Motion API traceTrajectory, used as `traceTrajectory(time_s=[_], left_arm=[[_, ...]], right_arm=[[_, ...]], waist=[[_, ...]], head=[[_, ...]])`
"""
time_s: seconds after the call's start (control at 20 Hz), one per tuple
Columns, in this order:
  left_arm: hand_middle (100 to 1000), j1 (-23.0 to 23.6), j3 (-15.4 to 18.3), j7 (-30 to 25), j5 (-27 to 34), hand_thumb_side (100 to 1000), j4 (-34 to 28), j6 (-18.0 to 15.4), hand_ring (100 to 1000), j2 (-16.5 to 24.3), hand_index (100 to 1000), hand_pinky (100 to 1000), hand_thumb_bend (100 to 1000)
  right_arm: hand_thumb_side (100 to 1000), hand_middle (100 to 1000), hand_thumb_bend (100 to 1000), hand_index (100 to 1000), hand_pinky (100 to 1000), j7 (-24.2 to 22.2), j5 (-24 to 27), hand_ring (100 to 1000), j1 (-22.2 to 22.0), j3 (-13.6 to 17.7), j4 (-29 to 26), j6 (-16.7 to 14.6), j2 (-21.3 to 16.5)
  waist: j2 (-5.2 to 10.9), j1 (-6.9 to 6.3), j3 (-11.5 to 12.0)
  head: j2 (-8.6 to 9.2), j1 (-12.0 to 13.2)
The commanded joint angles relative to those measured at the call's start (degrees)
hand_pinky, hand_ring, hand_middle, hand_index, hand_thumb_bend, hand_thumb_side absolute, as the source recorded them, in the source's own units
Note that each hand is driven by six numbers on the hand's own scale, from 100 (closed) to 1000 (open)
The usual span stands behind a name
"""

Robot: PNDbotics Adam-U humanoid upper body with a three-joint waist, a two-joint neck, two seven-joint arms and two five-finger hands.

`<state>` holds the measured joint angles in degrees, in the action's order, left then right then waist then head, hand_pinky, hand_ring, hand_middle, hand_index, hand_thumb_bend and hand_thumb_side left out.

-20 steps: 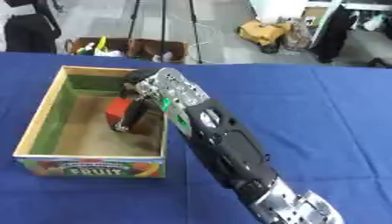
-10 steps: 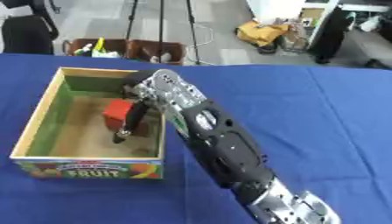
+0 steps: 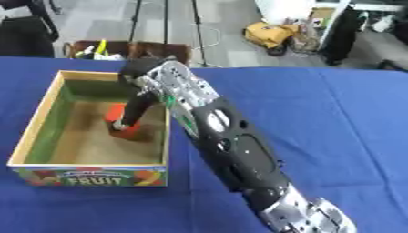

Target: Pick up objects on the table and place them in the box.

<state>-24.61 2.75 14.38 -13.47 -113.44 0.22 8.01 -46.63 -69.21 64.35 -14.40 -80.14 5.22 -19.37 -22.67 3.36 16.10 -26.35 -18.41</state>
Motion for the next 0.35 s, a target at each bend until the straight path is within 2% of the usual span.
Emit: traceTrajectory(time_s=[0.05,0.1,0.2,0.35], left_arm=[[576,-0.04,0.47,0.22,-0.01,881,-1.15,0.1,625,0.55,647,569,100],[576,0.09,0.55,0.29,-0.04,881,-1.15,0.15,625,0.63,647,568,100],[576,0.32,0.71,0.47,-0.14,880,-1.15,0.24,625,0.81,647,568,100],[576,0.66,0.98,0.78,-0.29,880,-1.15,0.36,625,1.08,647,569,100]], right_arm=[[688,825,352,857,686,0.66,2.99,862,0.6,1.9,-8.0,0.79,-2.87],[693,797,246,841,659,1.01,4.95,830,0.36,2.61,-10.93,1.3,-3.77],[698,754,100,810,619,2.04,10.23,786,-0.56,4.19,-16.72,3.16,-5.76],[680,739,100,795,596,4.59,17.86,765,-2.38,7.02,-24.27,7.76,-9.23]], waist=[[1.93,-0.42,-0.25],[2.13,-0.42,-0.51],[2.49,-0.46,-1.05],[3.04,-0.6,-2.0]], head=[[-0.99,1.17],[-1.46,1.8],[-2.28,3.03],[-3.17,4.72]])
